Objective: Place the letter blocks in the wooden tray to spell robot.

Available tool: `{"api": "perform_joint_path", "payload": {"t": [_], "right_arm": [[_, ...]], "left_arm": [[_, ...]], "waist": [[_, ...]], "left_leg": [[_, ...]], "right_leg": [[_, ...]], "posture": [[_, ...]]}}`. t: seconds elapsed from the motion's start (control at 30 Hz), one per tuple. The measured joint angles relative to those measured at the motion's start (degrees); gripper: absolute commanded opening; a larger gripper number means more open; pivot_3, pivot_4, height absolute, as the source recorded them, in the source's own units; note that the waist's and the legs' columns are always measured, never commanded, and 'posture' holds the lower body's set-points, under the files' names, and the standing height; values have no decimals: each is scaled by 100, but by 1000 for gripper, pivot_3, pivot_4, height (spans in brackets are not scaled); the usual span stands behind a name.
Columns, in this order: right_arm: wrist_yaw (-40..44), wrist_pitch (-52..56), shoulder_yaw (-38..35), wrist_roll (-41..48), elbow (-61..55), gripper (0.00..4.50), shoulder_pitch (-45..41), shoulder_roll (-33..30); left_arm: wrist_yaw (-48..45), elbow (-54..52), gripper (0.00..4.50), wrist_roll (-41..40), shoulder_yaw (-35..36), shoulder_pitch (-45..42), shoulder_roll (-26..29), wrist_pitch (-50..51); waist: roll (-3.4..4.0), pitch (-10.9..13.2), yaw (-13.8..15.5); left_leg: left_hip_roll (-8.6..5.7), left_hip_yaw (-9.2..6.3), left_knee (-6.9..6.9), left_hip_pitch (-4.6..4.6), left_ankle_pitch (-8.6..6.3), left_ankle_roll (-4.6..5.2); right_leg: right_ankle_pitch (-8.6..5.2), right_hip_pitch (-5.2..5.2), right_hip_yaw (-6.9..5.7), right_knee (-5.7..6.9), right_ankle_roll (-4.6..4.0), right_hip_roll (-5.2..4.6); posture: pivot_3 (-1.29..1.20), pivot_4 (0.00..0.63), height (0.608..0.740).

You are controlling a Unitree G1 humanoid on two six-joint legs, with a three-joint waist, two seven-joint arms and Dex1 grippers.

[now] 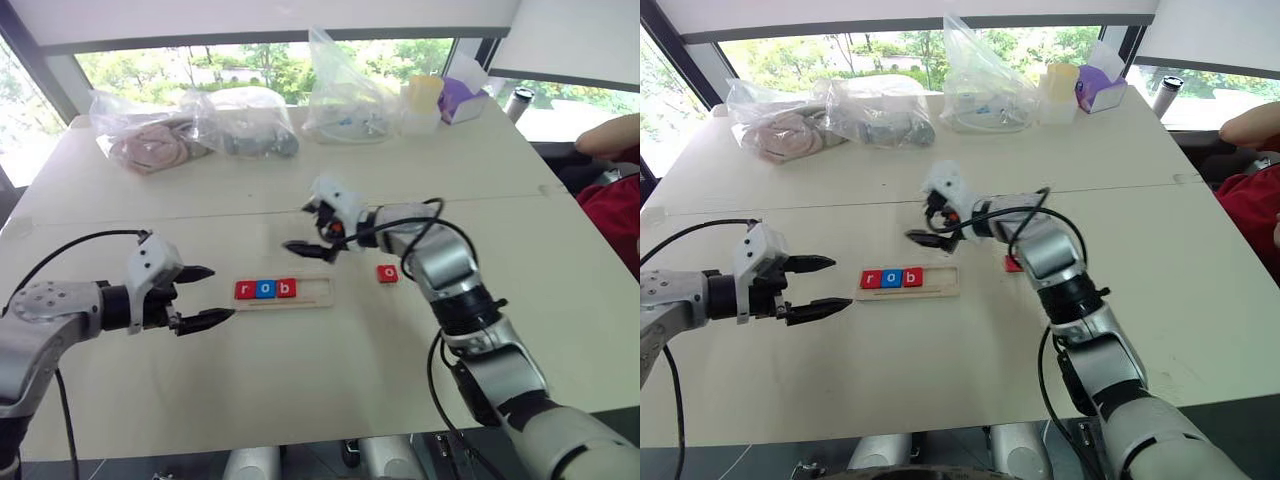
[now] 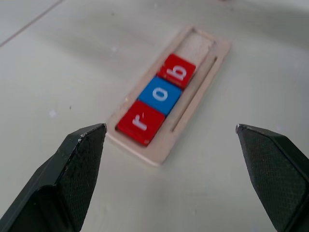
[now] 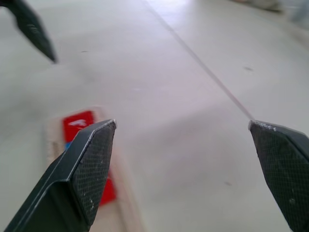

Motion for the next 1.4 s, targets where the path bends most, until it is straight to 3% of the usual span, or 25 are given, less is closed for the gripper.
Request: {"api": "perform_joint_path", "payload": {"t": [0.13, 0.2, 0.37, 0.7, 0.8, 0.93, 0.97, 1.17, 1.4], "right_arm": [[-1195, 1531, -461, -406, -2050, 4461, 1898, -153], [-1629, 2240, -504, -507, -2621, 4461, 2304, -40], [-2508, 3248, -753, -663, -3581, 4461, 2320, 403], [-3393, 3695, -1030, -652, -3202, 4461, 2453, 1134], [-3599, 3381, -1023, -657, -2928, 3588, 2431, 1294], [-3742, 3126, -1077, -659, -2713, 1407, 2407, 1292], [-3747, 3098, -1070, -654, -2694, 1143, 2405, 1289], [-3807, 3195, -1092, -612, -2755, 1156, 2387, 1179], [-4233, 4537, -1765, -701, -3730, 1156, 2444, 1844]], "left_arm": [[236, -144, 4500, -368, -38, -622, -375, 230], [303, -144, 4500, -391, -131, -839, -478, 235], [325, 17, 4500, -210, -589, -1208, -631, 124], [203, 500, 4500, 100, -1002, -1507, -847, -166], [216, 522, 4500, 139, -1055, -1495, -913, -206], [256, 519, 4500, 188, -1068, -1409, -917, -212], [269, 519, 4500, 201, -1068, -1398, -921, -212], [294, 510, 4500, 225, -1069, -1387, -959, -225], [255, 605, 4500, 355, -1139, -1408, -1053, -370]], "waist": [[-3, -2, 129], [0, 0, 80], [-3, -2, -37], [-4, -3, -29], [-8, -5, -36], [-8, -5, -47], [-8, -5, -47], [-8, -5, -34], [-7, -4, -21]], "left_leg": [[-3, -12, -4, -9, 0, -1], [-1, 3, -1, 0, 1, -3], [-2, -4, 0, 27, 11, -18], [-3, -5, -3, 7, 12, -18], [-3, -6, -2, 8, 12, -18], [-2, -3, -2, 16, 12, -18], [-2, -5, -2, 16, 12, -18], [-2, -5, -2, 14, 12, -18], [-3, -19, -5, 0, 12, -18]], "right_leg": [[-5, -3, -5, 0, 6, -1], [-2, -6, 9, 2, 6, 5], [-10, 11, 10, 4, -16, 20], [-3, 1, 9, 0, 10, 15], [-3, 2, 10, 0, 10, 15], [-5, 5, 10, 1, 5, 17], [-5, 5, 10, 1, 5, 18], [-5, 6, 10, 1, 6, 17], [-4, -1, 1, -3, 10, 14]], "posture": [[0, 150, 740], [0, 150, 740], [0, 150, 740], [0, 150, 740], [0, 150, 740], [0, 150, 740], [0, 150, 740], [0, 150, 740], [0, 150, 740]]}}
